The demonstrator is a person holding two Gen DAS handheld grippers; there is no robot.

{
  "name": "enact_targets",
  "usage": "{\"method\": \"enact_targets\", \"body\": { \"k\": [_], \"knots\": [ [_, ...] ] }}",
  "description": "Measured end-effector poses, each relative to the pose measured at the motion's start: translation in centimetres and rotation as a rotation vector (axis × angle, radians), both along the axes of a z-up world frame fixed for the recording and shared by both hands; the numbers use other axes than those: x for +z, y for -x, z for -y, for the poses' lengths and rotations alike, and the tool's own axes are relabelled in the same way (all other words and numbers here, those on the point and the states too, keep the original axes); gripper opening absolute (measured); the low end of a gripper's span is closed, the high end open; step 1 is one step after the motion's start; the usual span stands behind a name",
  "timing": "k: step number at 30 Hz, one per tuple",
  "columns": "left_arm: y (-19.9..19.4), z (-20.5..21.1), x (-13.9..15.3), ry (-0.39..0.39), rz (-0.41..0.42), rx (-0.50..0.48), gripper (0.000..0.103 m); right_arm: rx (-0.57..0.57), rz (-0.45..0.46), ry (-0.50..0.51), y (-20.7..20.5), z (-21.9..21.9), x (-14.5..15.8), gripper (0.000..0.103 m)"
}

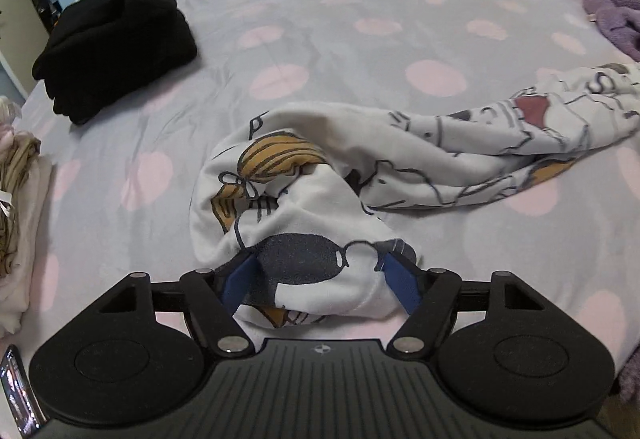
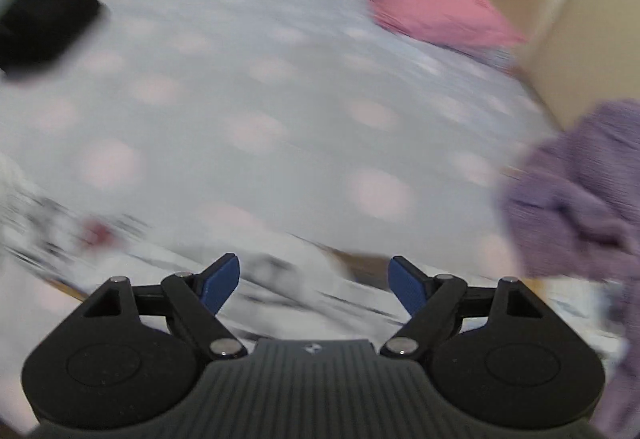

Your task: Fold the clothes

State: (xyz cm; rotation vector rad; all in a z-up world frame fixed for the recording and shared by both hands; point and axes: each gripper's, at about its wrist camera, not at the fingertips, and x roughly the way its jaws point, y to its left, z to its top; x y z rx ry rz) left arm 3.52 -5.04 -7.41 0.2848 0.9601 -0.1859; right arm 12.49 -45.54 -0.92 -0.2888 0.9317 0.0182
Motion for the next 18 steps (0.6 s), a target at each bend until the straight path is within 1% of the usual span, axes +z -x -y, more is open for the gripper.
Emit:
{"method": "enact_targets", "body": {
  "k": [1,2,5,6,7,8,9,10,11,12,13,14,15,16,18],
  "knots": [
    [-0.2,0.0,-0.2,-0.004,0.001,0.005,0.066,-0.043,-0.015,0.003,0.0,1.6,-0.7,0.084],
    [-0.4,-0.1,-0.4,-0.005,0.003,0.012,0.062,-0.087,-0.031,0.004,-0.1,3.2,-1.5,0.084],
    [-1.1,-1.0,-0.5,0.009,0.008,0.053,0.047,-0.166,-0.104,-0.108,-0.1,6.4,-3.6,0.084],
    [-1.3,-1.4,-0.4,0.019,0.007,0.068,0.042,-0.169,-0.118,-0.117,-0.2,6.6,-4.2,0.084],
    [-1.5,-1.8,-0.2,0.03,0.004,0.081,0.039,-0.15,-0.13,-0.115,-0.3,6.6,-4.8,0.084],
    [-1.7,-2.2,0.0,0.039,0.002,0.092,0.034,-0.131,-0.143,-0.112,-0.3,6.5,-5.4,0.084],
    [-1.9,-2.5,0.2,0.048,0.0,0.102,0.03,-0.125,-0.153,-0.113,-0.5,6.5,-5.9,0.083],
    [-2.0,-2.9,0.5,0.058,-0.001,0.112,0.029,-0.139,-0.16,-0.137,-0.8,6.5,-6.2,0.082],
    [-2.1,-3.2,0.7,0.065,0.0,0.12,0.026,-0.154,-0.167,-0.162,-1.1,6.4,-6.6,0.076],
    [-2.1,-3.4,0.9,0.069,0.005,0.129,0.023,-0.169,-0.174,-0.187,-1.4,6.3,-7.0,0.059],
    [-2.1,-3.7,1.1,0.072,0.011,0.138,0.021,-0.187,-0.186,-0.212,-1.8,6.3,-7.3,0.047],
    [-2.1,-3.9,1.3,0.078,0.018,0.146,0.017,-0.203,-0.196,-0.218,-2.1,6.1,-7.7,0.028],
    [-2.1,-4.3,1.7,0.084,0.027,0.154,0.014,-0.207,-0.191,-0.201,-2.3,5.8,-7.6,0.013],
    [-1.9,-4.6,2.1,0.09,0.039,0.161,0.013,-0.2,-0.176,-0.177,-2.4,5.5,-7.3,0.008],
    [-1.6,-5.6,3.1,0.101,0.069,0.185,0.01,-0.195,-0.127,-0.179,-2.3,5.2,-5.8,0.007]
  ]
}}
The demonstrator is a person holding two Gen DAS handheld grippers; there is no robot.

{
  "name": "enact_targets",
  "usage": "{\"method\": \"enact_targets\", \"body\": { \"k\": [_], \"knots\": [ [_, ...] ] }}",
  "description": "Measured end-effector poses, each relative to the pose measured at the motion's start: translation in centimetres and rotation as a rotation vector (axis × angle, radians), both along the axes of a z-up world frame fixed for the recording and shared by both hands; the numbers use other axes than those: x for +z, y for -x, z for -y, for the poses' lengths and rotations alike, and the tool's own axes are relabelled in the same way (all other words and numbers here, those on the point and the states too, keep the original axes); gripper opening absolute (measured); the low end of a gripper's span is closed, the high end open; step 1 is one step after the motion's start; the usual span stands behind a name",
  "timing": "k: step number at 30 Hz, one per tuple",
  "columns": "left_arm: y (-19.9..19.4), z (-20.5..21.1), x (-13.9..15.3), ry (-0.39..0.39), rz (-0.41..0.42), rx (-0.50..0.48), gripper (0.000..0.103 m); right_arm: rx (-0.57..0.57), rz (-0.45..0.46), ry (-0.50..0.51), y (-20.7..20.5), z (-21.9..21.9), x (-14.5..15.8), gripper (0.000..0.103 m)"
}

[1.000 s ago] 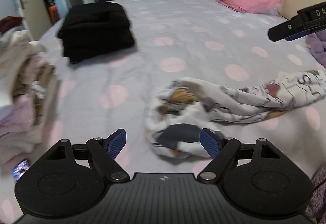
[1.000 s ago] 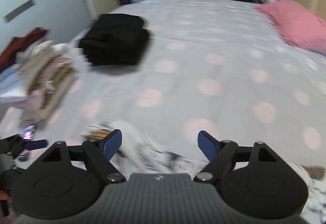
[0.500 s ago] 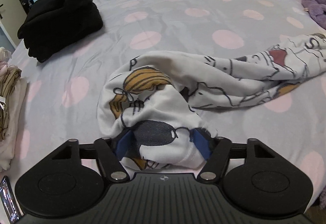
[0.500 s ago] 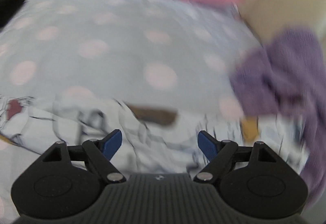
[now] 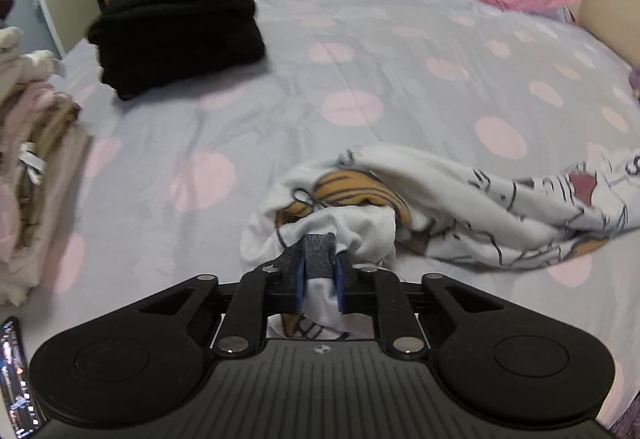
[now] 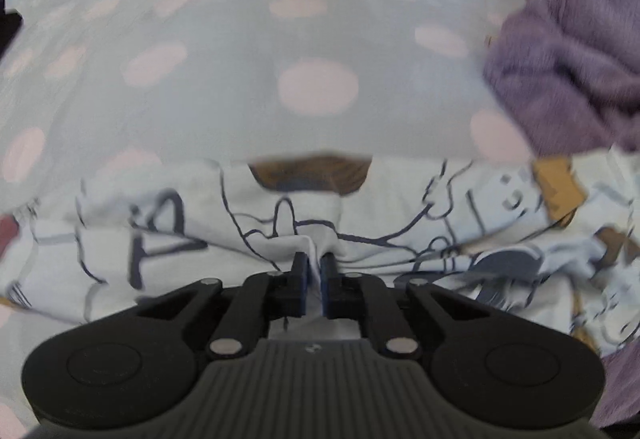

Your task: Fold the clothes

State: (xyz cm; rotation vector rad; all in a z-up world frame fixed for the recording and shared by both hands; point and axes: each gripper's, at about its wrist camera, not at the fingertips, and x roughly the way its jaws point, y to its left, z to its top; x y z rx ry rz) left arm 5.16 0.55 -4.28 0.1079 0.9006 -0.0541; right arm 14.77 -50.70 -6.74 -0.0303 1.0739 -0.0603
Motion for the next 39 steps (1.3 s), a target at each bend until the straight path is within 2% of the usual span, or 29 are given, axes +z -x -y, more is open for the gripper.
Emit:
{"method": "enact_targets", "body": {
  "k": [5,8,12,17,19,22,23,24,25,26,27,28,30,39],
  "knots": [
    [0.9,-3.5,3.4,0.02,0.096,0.094,0.007,-0.029,0.213,-0.028,1.5,-0.6,5.9,0.006],
    [1.4,-5.7,5.6,0.008,0.146,0.143,0.006,-0.026,0.348,-0.092,3.0,-1.6,9.2,0.006],
    [1.9,-7.6,8.0,-0.01,0.185,0.176,0.003,0.112,0.535,-0.186,5.0,-5.0,13.3,0.006],
    [2.5,-8.2,9.8,-0.077,0.235,0.18,0.003,0.255,0.663,-0.271,6.0,-9.8,16.1,0.006],
    [2.4,-8.3,10.0,-0.09,0.236,0.183,0.003,0.243,0.632,-0.23,4.9,-11.1,15.9,0.008],
    [2.6,-7.8,9.7,-0.069,0.219,0.146,0.003,0.231,0.581,-0.187,3.3,-11.9,14.8,0.02],
    [2.8,-7.5,9.5,-0.066,0.218,0.131,0.003,0.23,0.566,-0.183,3.0,-12.0,14.6,0.041],
    [2.9,-7.1,9.2,-0.066,0.213,0.112,0.004,0.219,0.556,-0.185,2.8,-11.8,14.4,0.056],
    [2.9,-6.6,8.9,-0.068,0.202,0.088,0.005,0.207,0.545,-0.187,2.5,-11.7,14.2,0.057],
    [2.9,-6.1,8.3,-0.068,0.187,0.058,0.011,0.208,0.523,-0.187,2.2,-11.4,13.8,0.057],
    [2.9,-5.4,7.7,-0.068,0.167,0.026,0.021,0.209,0.5,-0.187,1.9,-11.1,13.5,0.057],
    [2.9,-4.8,7.1,-0.068,0.148,-0.001,0.026,0.215,0.472,-0.172,1.7,-10.8,13.0,0.058],
    [3.1,-3.7,5.8,-0.067,0.119,-0.049,0.046,0.232,0.416,-0.135,1.5,-10.2,12.0,0.059],
    [4.1,1.0,-0.3,-0.177,0.026,-0.262,0.058,0.296,0.124,0.002,0.6,-8.3,5.0,0.072]
  ]
}}
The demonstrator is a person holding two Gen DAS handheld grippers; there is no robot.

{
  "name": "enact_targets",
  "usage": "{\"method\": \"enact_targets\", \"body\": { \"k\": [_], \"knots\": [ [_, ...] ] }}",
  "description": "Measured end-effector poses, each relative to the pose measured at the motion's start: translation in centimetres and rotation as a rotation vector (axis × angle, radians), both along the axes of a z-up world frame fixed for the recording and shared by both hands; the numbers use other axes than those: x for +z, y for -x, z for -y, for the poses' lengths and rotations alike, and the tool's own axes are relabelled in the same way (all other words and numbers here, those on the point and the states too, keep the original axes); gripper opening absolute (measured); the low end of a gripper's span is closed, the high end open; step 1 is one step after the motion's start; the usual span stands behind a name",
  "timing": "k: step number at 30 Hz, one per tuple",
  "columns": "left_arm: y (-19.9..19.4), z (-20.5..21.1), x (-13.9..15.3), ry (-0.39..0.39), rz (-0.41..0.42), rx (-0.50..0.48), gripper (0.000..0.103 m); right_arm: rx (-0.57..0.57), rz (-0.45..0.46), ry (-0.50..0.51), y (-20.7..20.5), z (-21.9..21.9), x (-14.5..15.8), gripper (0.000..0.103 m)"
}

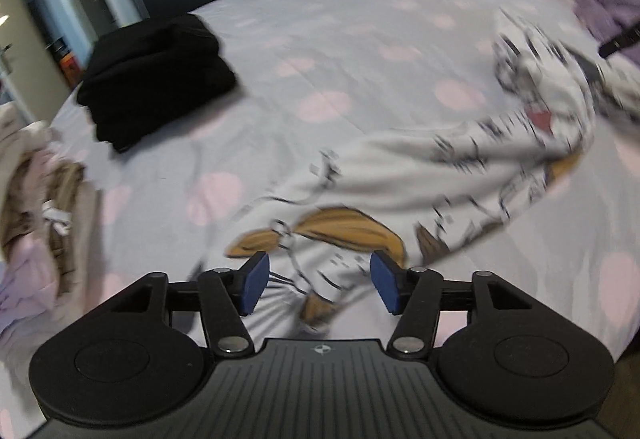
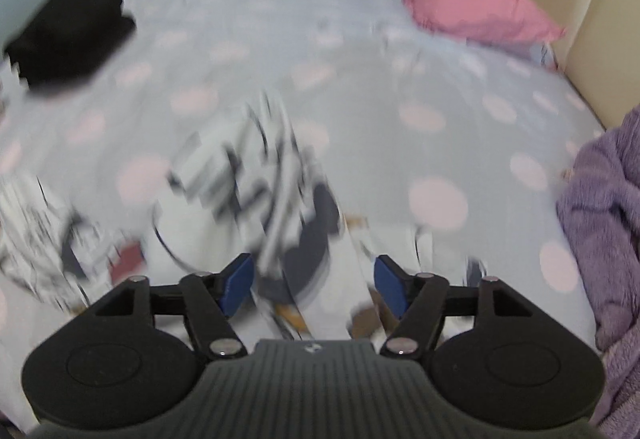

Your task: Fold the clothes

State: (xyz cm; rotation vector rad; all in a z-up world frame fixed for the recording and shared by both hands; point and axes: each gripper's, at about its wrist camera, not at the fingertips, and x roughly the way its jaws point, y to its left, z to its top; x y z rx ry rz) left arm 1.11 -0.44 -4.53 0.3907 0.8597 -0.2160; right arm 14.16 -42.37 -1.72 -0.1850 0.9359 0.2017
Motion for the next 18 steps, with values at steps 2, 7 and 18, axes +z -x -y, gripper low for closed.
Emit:
{"method": "enact_targets", "body": {
  "k": [2,7,18],
  "knots": [
    [0.3,0.5,-1.3,-0.031,0.008,-0.027,0.061,-0.001,-0.047,0.023,0.0,0.5,-1.3,0.074],
    [-0.3,1.4,-4.1,-0.107,0.006,-0.044,0.06,-0.017,-0.153,0.045,-0.2,1.9,-4.1,0.076],
    [-1.4,-0.3,-3.4,0.043,0.007,0.086,0.002,-0.07,-0.127,0.042,-0.9,1.7,-3.5,0.009]
  ]
}}
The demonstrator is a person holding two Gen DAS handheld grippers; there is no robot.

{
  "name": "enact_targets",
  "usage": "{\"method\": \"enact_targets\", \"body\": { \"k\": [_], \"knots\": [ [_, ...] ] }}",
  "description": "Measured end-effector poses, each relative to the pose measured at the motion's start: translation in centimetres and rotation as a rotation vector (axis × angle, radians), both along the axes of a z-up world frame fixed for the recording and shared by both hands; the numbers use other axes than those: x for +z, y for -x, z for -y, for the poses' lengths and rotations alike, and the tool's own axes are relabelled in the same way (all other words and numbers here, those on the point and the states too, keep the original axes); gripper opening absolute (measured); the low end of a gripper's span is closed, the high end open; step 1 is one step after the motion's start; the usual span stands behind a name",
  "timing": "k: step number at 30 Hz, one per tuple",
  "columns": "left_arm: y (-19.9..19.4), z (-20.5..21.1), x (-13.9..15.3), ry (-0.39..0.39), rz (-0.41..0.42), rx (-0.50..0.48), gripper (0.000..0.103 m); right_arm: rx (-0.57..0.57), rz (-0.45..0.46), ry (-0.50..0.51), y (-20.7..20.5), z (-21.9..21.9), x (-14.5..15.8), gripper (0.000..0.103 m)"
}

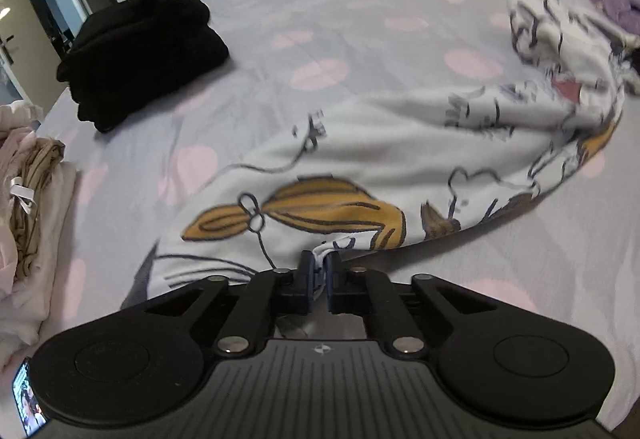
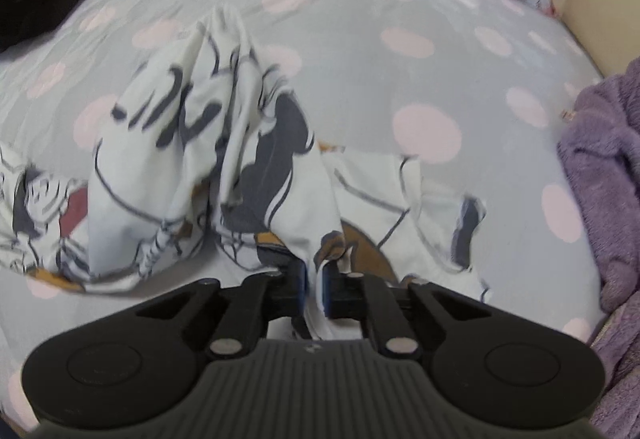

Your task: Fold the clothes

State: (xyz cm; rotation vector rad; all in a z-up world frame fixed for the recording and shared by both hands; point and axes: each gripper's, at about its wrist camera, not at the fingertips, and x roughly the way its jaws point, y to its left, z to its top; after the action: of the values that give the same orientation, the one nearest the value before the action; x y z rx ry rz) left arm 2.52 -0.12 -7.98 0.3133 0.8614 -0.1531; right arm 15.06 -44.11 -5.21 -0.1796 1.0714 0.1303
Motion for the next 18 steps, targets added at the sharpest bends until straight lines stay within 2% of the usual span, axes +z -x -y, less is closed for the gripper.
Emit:
{"method": "enact_targets", "body": {
  "k": [5,14,18],
  "knots": [
    [0.6,-1.8,3.3,0.102,0.078,0.086,0.002,-0.067,0.092,0.009,0.0,0.1,1.8,0.008],
    [1.6,-7.9,12.0,0.151,0.303,0.26,0.001,-0.266,0.431,0.073,3.2,1.7,8.0,0.007],
    [0.5,-11.0,16.4,0.122,0.379,0.318,0.001,-0.361,0.538,0.094,4.1,3.0,10.4,0.007]
  ]
}}
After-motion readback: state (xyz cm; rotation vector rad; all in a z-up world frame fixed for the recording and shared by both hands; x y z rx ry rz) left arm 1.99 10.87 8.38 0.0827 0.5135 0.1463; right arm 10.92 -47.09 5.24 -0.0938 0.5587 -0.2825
